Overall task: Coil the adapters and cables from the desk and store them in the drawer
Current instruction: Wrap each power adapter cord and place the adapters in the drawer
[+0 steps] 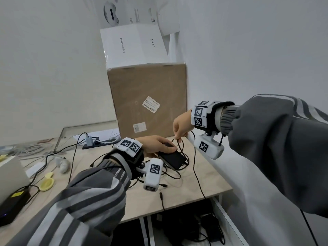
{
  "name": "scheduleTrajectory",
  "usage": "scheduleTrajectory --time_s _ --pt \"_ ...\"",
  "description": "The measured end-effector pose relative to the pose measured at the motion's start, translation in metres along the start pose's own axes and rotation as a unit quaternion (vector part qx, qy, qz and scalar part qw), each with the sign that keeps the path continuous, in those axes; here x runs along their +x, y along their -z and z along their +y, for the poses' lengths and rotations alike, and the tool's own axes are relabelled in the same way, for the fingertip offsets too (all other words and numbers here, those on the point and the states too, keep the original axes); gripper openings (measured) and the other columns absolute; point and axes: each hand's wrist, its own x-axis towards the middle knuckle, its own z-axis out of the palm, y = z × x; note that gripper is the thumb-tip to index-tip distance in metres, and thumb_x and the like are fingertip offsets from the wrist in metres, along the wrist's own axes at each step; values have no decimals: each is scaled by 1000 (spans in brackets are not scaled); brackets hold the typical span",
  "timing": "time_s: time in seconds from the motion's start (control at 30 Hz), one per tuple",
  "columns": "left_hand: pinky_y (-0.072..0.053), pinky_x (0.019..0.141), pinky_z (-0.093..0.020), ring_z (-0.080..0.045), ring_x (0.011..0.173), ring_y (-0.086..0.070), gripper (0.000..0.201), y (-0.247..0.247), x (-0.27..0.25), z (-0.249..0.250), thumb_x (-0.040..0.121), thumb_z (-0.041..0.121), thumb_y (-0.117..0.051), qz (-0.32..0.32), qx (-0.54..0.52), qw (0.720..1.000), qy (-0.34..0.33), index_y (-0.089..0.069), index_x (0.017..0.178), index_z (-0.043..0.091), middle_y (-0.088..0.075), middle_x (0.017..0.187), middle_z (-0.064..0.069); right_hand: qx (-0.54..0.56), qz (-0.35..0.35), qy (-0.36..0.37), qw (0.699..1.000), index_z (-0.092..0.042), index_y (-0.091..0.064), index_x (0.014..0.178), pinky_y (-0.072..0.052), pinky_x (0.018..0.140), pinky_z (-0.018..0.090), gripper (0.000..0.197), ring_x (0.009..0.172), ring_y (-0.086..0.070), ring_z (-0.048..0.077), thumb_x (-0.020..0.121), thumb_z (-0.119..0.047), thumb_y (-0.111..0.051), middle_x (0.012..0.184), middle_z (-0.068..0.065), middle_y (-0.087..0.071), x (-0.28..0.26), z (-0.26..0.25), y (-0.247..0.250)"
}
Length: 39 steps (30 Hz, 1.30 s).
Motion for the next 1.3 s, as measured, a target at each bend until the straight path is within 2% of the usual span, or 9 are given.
scheduleTrajectory --time_s 0.13,0.27,0.47,0.67,0.9,1.0,1.1,1.2,1.3 --pt "-43 47 -14 -1 55 -59 29 3 0 -5 91 22 -64 16 -33 999 -19 -65 119 12 -63 89 -1 8 42 -8 999 -16 -69 84 -35 57 17 27 58 -45 4 96 -32 -51 63 -10 -52 4 6 -2" --pt "-41 44 -12 2 53 -57 31 9 -3 -9 94 17 -60 12 -62 997 -47 -61 123 6 -61 88 -2 46 70 -4 997 -24 -62 68 -37 65 22 30 59 -45 7 95 -35 -53 64 -7 -52 4 19 -5" --pt "-40 46 -12 2 55 -56 26 7 2 -5 92 20 -64 -10 -11 999 -32 -66 117 16 -62 92 1 56 53 18 997 -19 -66 79 -38 63 22 28 67 -48 12 93 -40 -55 70 -3 -54 11 8 -14" --pt "-46 53 -17 -9 74 -60 18 4 7 -8 90 25 -66 8 -11 1000 7 -66 108 21 -65 90 1 13 75 8 997 -14 -67 84 -36 56 19 28 59 -46 7 96 -34 -51 63 -6 -52 11 -5 -13" --pt "-49 59 -21 -13 74 -62 13 -1 20 -17 88 30 -68 120 -79 990 15 -67 99 23 -66 88 -2 36 174 -25 984 -6 -73 90 -41 68 26 30 75 -54 16 94 -30 -55 84 9 -66 19 -13 -17" --pt "-56 64 -25 -20 88 -64 16 -6 27 -19 89 24 -67 192 -199 961 -1 -66 100 13 -66 102 -11 72 211 -8 975 -12 -69 82 -42 71 25 18 80 -55 15 91 -17 -55 86 7 -67 19 -21 -19" --pt "-58 60 -26 -28 98 -62 26 -5 37 -18 92 18 -63 252 -332 908 -24 -62 113 2 -62 115 -20 129 256 -3 958 -13 -71 98 -42 69 24 21 82 -55 12 89 -7 -53 90 1 -69 19 -23 -17" --pt "-58 55 -29 -30 94 -60 31 2 41 -13 95 11 -57 287 -447 846 -41 -56 122 -4 -60 112 -22 193 288 3 938 -11 -69 102 -44 70 24 23 71 -55 12 89 -4 -52 74 -4 -62 19 -18 -18" --pt "-53 41 -26 -27 72 -63 30 12 37 -3 100 11 -48 283 -504 813 -61 -50 123 -8 -61 93 -21 268 310 31 912 -6 -64 98 -45 62 18 17 56 -54 7 91 -4 -49 74 2 -63 15 -16 -29"
